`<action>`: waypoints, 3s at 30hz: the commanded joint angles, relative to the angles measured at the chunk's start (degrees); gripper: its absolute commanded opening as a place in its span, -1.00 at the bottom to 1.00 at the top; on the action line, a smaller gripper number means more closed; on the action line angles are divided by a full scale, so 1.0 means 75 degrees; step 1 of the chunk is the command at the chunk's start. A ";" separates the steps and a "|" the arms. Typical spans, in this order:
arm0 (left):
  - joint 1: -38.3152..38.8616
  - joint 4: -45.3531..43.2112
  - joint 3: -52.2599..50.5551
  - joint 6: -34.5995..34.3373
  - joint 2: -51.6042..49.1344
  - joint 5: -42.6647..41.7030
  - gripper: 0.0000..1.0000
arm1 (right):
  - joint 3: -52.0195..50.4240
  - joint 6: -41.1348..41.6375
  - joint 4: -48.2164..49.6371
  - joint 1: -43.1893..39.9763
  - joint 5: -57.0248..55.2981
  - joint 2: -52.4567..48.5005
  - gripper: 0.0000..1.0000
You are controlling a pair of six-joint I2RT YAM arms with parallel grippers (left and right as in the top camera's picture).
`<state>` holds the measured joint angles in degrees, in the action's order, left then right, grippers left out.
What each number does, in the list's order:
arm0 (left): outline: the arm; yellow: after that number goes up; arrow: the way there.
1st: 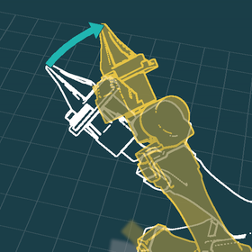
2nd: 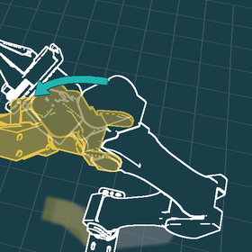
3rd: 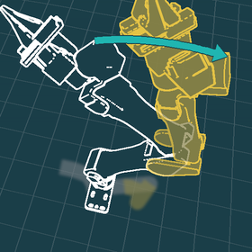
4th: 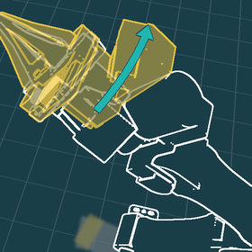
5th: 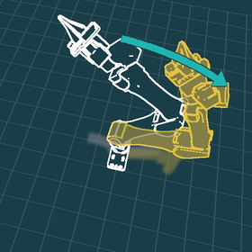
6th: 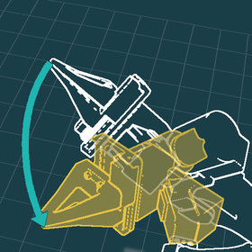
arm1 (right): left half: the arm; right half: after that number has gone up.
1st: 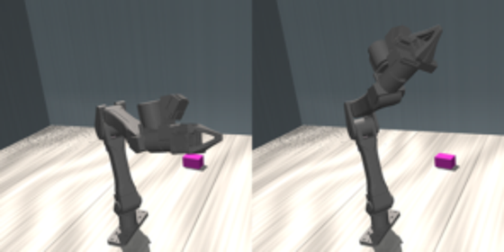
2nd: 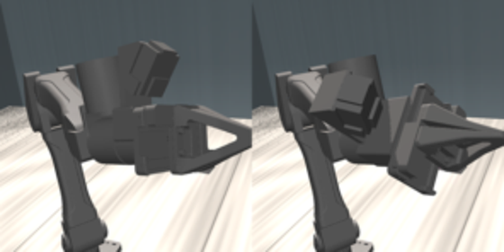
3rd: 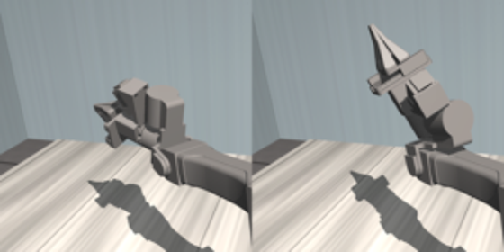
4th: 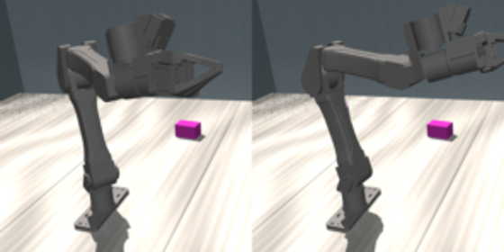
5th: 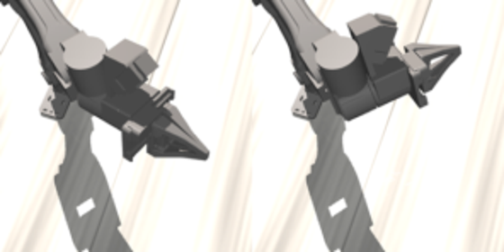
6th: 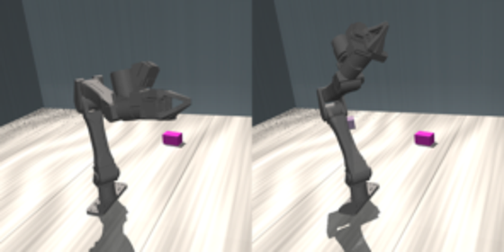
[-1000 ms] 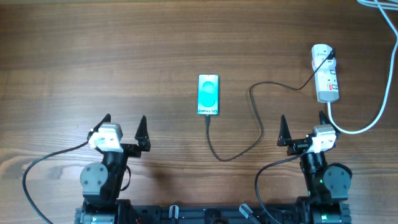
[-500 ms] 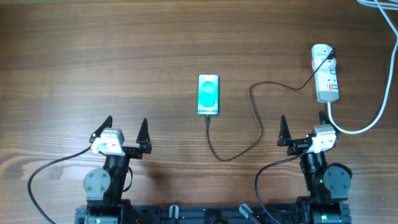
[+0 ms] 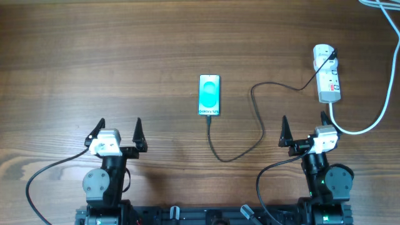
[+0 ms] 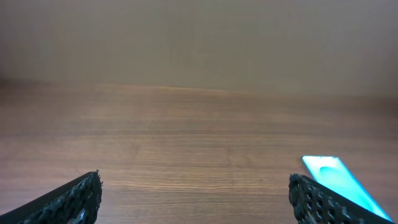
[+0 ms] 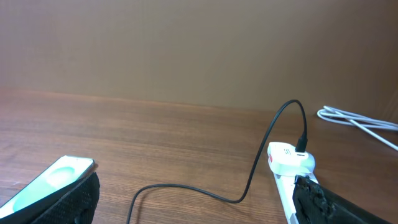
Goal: Plug charger to phone and switch on socket
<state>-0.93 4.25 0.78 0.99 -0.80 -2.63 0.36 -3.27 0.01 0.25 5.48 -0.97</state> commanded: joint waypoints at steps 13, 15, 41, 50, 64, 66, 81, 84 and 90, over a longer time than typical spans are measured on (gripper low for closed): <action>-0.0093 -0.0058 -0.0061 0.0154 0.0087 0.1256 1.00 | -0.0009 0.0052 0.0015 0.0029 -0.0125 0.0073 1.00; -0.0178 -0.0058 -0.0061 0.0152 0.0087 0.1247 1.00 | -0.0009 0.0050 0.0015 0.0029 -0.0128 0.0073 0.99; -0.0105 -0.0006 -0.0061 0.0367 0.0087 0.0699 1.00 | -0.0009 0.0052 0.0015 0.0029 -0.0125 0.0073 0.99; -0.0090 -0.0006 -0.0061 0.0370 0.0087 0.0705 1.00 | -0.0009 0.0052 0.0015 0.0029 -0.0125 0.0073 0.99; -0.0090 -0.0020 -0.0061 0.0321 0.0087 0.0702 1.00 | -0.0009 0.0055 0.0015 0.0029 -0.0128 0.0073 1.00; -0.0090 -0.0023 -0.0061 0.0321 0.0087 0.0702 1.00 | -0.0009 0.0052 0.0015 0.0029 -0.0128 0.0073 0.99; -0.0090 -0.0026 -0.0061 0.0321 0.0085 0.0702 1.00 | -0.0009 0.0052 0.0015 0.0029 -0.0125 0.0073 1.00; -0.0090 -0.0026 -0.0058 0.0321 0.0085 0.0702 1.00 | -0.0009 0.0052 0.0015 0.0029 -0.0125 0.0073 0.99; -0.0090 -0.0026 -0.0061 0.0321 0.0085 0.0702 1.00 | -0.0009 0.0052 0.0015 0.0029 -0.0125 0.0073 1.00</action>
<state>-1.98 4.23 0.78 3.99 -0.80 3.14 0.36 -3.27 0.01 0.25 5.48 -0.99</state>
